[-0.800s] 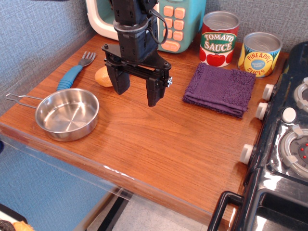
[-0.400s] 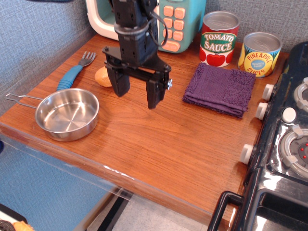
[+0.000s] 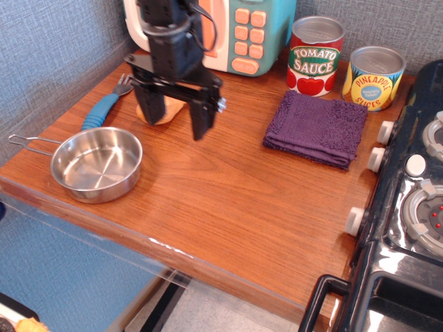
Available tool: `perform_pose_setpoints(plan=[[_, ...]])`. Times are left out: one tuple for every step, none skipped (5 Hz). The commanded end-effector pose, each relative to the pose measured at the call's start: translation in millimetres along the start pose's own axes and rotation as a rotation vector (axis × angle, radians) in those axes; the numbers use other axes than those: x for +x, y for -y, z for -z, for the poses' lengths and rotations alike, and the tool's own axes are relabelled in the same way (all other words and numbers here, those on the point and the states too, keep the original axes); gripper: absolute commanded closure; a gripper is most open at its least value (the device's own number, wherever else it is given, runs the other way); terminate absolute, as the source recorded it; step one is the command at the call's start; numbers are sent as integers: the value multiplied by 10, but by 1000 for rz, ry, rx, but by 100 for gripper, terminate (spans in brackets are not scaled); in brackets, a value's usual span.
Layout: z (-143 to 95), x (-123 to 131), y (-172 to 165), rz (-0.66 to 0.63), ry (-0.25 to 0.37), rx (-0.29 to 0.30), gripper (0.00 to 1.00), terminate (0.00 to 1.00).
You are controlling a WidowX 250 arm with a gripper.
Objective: Place chicken leg on top of the cloth.
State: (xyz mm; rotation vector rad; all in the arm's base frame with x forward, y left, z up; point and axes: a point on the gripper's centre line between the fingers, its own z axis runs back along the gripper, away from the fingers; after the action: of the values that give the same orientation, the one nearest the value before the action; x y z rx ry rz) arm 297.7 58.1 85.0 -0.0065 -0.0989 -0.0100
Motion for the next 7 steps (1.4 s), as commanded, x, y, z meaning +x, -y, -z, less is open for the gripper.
perform_pose_setpoints(plan=[[-156,62,-781,-208,76,47,0,0],[10,160,-1115,-329,60,87,0,0],[183,236,-1315,-424,65,122,0,0],[258,314,-1414,-457,49,150,0,0],[302,388,-1487,-479,27,181,0,0],[374,415,-1551,-495,1,197,0,0],[237,528,-1427,-468,47,157,0,0]])
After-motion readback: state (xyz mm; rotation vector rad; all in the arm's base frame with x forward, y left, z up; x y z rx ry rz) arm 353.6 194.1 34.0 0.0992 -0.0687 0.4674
